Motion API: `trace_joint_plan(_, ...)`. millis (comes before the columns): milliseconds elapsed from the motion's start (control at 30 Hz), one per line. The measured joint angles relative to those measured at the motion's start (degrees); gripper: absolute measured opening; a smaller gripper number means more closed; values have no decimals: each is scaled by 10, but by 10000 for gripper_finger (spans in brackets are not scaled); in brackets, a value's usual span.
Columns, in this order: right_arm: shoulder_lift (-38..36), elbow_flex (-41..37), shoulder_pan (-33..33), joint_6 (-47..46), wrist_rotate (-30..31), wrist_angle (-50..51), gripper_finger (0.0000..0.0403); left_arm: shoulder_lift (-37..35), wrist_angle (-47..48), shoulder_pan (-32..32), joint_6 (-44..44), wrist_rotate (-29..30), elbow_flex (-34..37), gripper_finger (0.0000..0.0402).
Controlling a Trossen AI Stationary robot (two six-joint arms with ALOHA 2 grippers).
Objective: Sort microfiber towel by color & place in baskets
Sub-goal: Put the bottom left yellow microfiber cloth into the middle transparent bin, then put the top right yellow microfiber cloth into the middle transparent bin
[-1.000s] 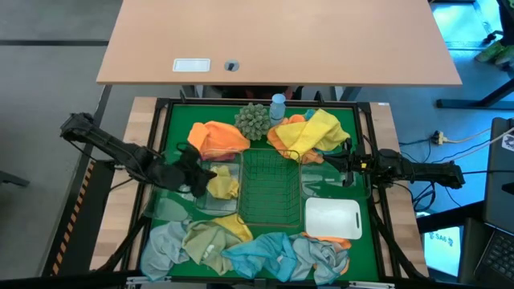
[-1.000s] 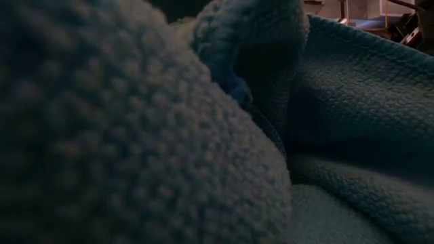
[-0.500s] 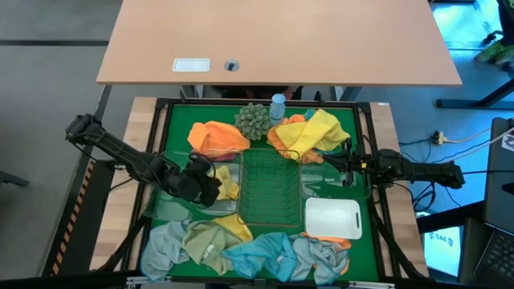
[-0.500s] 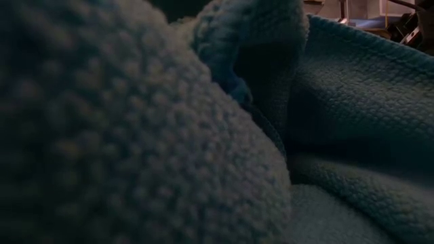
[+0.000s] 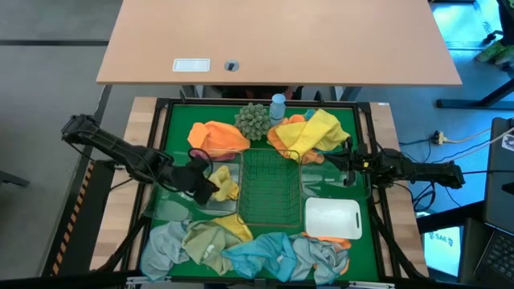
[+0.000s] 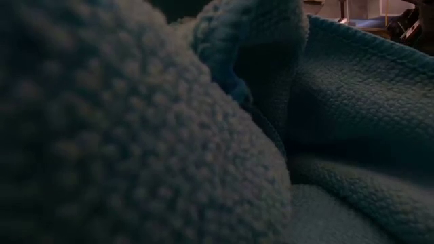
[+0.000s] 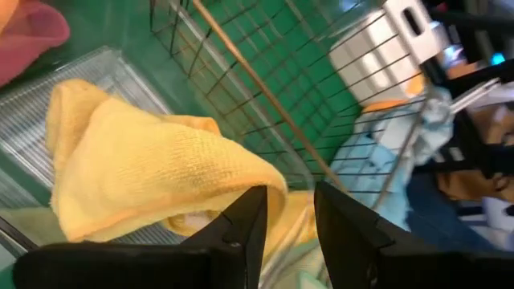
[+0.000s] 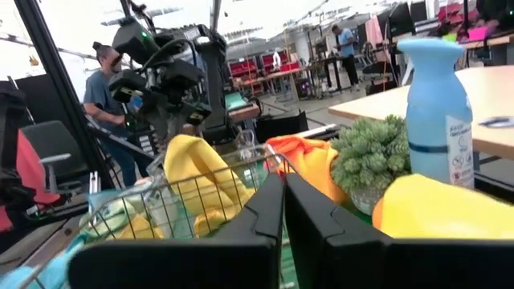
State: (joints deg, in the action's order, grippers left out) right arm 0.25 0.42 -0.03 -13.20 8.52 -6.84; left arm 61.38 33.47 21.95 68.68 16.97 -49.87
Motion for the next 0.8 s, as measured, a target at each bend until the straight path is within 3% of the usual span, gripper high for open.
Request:
trace_joint_plan(300,0,6,0,7,63,-41,17,-50,-8,-30,-57,35,0,99)
trace_joint_plan(500,0,34,0,22,92,-36,21,-53,-73,-54,-127,38,0,99)
trace_joint_plan(633,7,50,0,38,105,-36,56,-53,-101,-72,-161,38,0,99)
trace_joint_plan(800,36,61,0,45,162,-31,134,-53,-104,-86,-168,36,0,99)
